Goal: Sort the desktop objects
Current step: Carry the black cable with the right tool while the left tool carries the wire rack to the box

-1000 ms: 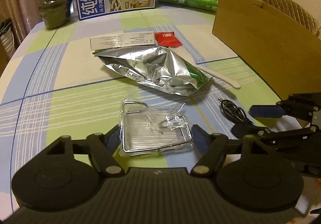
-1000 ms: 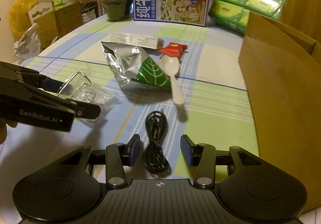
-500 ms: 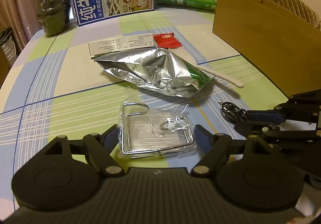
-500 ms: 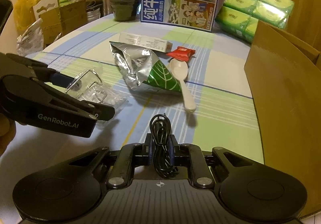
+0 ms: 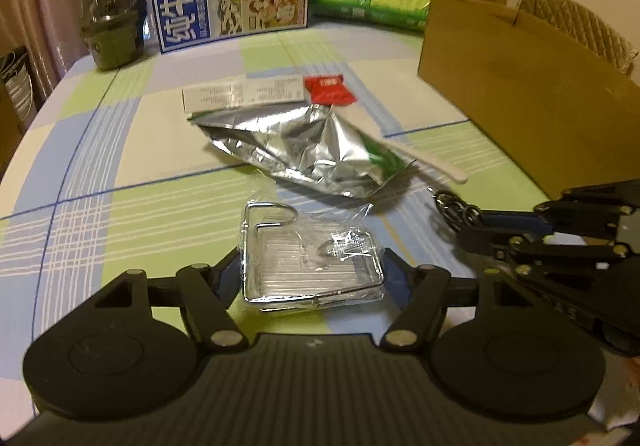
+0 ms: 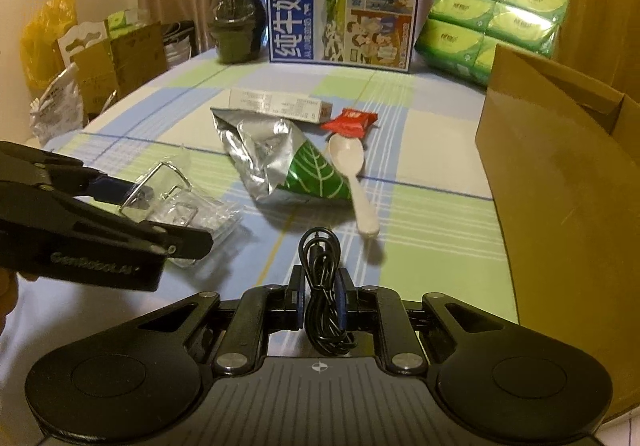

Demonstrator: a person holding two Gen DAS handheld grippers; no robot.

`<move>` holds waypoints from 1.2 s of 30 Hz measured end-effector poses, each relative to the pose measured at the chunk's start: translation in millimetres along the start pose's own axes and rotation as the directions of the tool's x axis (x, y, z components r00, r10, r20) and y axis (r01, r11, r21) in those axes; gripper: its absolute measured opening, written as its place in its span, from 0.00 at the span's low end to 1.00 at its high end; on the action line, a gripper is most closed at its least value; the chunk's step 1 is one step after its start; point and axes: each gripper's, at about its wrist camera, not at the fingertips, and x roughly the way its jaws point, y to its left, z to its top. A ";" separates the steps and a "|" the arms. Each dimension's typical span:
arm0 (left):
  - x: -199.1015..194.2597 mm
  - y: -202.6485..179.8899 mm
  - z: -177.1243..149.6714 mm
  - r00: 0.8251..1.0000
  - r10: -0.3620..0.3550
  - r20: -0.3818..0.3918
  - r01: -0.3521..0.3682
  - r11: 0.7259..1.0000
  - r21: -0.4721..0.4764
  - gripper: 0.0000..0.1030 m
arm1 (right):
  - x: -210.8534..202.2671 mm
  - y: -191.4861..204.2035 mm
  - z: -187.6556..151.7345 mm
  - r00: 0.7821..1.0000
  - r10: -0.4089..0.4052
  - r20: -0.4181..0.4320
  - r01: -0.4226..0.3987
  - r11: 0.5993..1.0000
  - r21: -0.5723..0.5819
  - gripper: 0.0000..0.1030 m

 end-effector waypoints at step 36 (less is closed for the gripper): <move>-130.2 -128.7 69.2 0.981 -0.094 0.171 0.092 0.996 0.023 0.64 | -190.2 -82.1 46.8 0.968 -0.168 0.186 0.137 0.976 0.167 0.11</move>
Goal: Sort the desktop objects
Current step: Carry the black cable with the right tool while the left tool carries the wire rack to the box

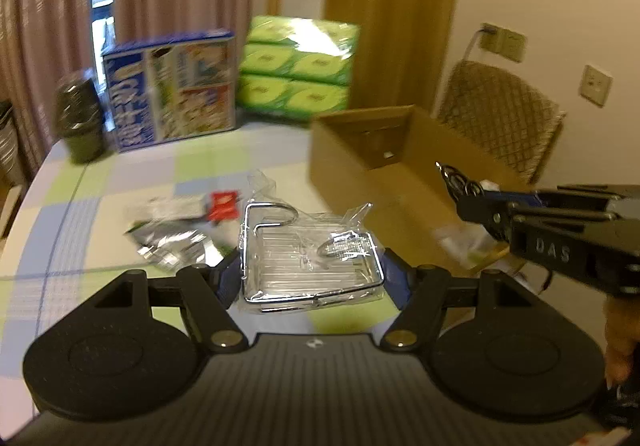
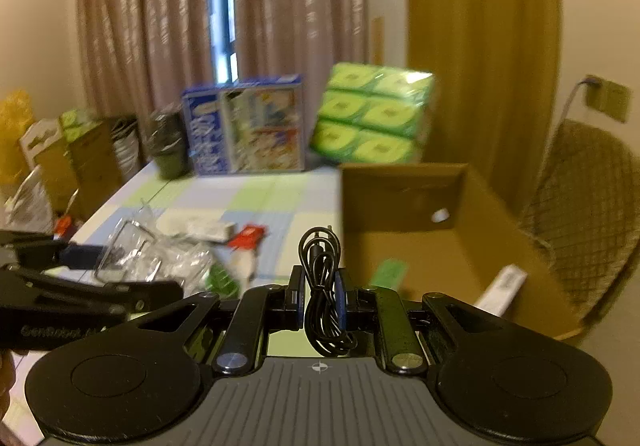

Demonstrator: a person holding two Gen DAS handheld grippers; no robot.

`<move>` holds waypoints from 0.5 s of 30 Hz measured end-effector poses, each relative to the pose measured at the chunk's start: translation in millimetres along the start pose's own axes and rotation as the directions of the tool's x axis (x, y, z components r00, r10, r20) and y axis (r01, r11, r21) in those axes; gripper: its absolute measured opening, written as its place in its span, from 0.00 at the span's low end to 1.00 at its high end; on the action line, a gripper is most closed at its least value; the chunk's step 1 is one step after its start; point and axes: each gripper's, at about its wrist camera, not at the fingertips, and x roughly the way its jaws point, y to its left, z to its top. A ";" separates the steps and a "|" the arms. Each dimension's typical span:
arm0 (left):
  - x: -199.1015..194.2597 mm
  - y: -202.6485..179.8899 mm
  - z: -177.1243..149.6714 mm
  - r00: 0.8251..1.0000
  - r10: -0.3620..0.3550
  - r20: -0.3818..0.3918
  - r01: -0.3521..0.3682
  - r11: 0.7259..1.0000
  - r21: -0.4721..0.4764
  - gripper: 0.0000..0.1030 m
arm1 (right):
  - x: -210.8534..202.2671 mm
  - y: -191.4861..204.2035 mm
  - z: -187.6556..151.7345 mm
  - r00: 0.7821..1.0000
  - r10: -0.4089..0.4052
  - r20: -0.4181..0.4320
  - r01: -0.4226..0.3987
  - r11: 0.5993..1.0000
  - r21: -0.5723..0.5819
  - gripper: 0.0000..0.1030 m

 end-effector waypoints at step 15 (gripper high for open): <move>57.1 -104.1 43.7 0.991 -0.131 -0.029 0.133 0.987 0.089 0.64 | -15.7 -117.1 15.4 0.992 -0.122 0.008 0.121 0.988 0.100 0.11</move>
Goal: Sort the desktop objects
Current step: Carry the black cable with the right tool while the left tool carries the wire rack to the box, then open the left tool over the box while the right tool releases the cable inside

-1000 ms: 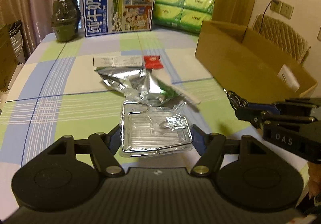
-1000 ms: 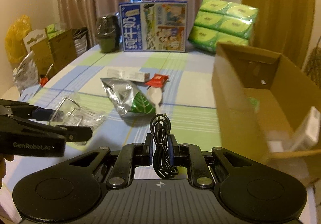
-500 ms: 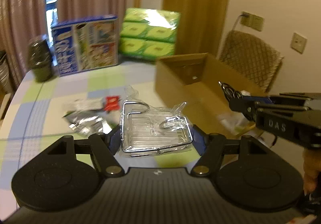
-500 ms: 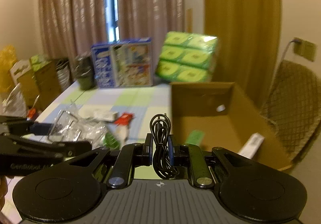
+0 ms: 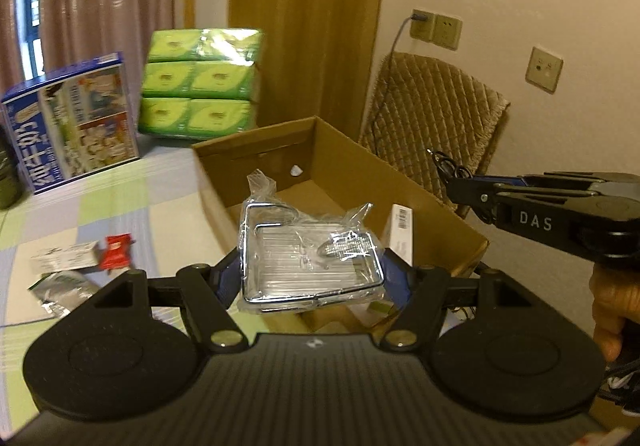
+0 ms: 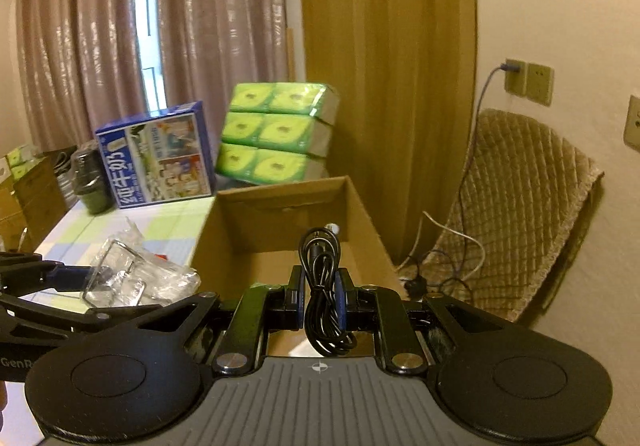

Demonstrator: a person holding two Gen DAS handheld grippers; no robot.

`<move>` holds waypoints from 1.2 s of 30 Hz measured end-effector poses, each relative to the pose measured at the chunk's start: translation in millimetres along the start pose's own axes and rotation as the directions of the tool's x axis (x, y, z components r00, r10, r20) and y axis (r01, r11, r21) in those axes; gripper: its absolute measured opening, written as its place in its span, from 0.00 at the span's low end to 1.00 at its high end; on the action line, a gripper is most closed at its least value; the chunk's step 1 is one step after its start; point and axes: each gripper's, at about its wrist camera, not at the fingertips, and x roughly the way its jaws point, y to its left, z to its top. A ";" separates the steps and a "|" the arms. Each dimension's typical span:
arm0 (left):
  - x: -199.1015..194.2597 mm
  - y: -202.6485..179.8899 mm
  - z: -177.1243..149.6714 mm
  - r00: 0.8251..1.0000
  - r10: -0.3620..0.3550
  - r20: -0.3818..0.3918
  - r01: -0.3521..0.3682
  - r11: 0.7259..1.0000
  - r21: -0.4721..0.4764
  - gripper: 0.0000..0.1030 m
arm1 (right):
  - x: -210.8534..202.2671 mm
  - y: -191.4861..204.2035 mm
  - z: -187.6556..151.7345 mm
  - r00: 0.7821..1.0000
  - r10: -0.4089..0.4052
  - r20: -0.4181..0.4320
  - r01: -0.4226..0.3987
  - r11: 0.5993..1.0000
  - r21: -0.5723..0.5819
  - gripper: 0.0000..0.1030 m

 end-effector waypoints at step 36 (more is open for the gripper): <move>71.5 18.7 28.1 0.999 -0.037 -0.008 0.037 0.999 -0.011 0.71 | 74.4 -35.3 -20.9 0.988 -0.021 -0.154 0.023 1.000 0.012 0.11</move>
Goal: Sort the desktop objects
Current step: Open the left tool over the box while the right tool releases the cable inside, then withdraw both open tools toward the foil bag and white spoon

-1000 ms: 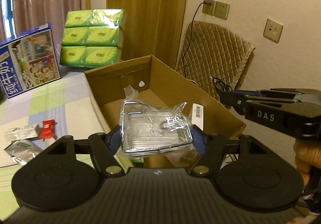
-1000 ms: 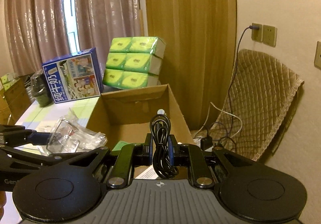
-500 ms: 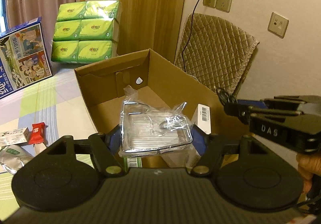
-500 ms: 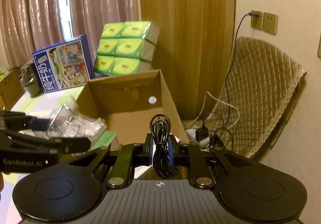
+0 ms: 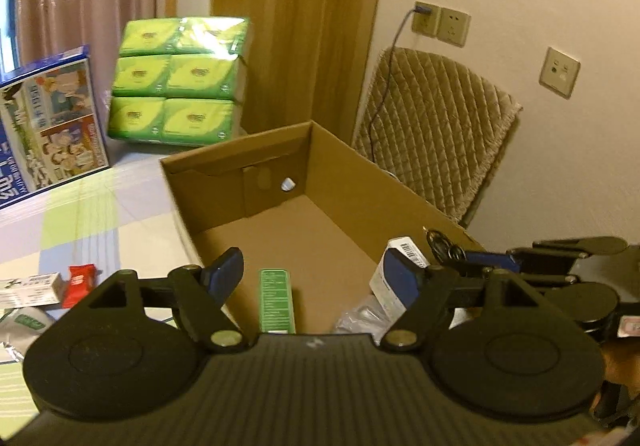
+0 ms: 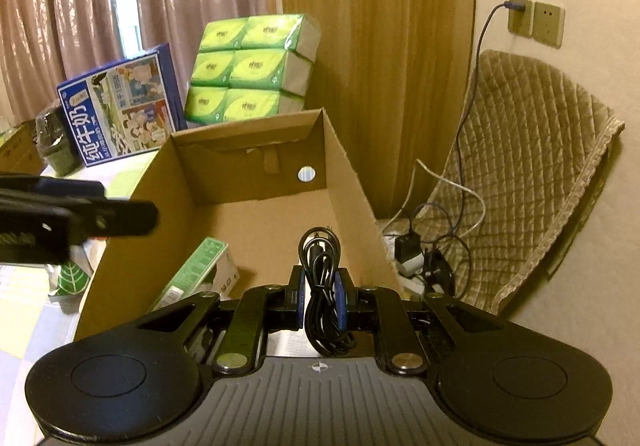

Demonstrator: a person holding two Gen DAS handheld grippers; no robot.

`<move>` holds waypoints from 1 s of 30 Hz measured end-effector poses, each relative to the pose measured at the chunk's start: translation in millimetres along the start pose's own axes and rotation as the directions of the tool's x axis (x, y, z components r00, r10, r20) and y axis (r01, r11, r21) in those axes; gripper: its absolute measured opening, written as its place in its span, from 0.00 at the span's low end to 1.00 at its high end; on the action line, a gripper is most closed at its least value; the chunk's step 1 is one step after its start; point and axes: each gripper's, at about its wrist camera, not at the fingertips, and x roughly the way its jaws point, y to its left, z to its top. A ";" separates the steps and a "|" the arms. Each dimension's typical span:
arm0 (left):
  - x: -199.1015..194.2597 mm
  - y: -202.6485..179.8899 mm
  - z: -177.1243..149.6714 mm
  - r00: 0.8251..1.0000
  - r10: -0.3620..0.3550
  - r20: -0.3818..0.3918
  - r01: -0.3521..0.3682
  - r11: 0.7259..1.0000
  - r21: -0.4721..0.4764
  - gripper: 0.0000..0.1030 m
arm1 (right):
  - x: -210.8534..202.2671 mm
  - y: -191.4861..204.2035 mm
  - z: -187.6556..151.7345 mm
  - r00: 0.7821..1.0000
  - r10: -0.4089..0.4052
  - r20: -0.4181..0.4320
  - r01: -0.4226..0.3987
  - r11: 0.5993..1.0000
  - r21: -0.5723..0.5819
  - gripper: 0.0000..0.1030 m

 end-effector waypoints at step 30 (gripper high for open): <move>-77.9 63.8 -48.1 0.990 0.140 -0.026 -0.142 0.985 -0.096 0.81 | -54.2 39.9 6.8 0.991 0.083 0.103 -0.086 0.996 0.026 0.64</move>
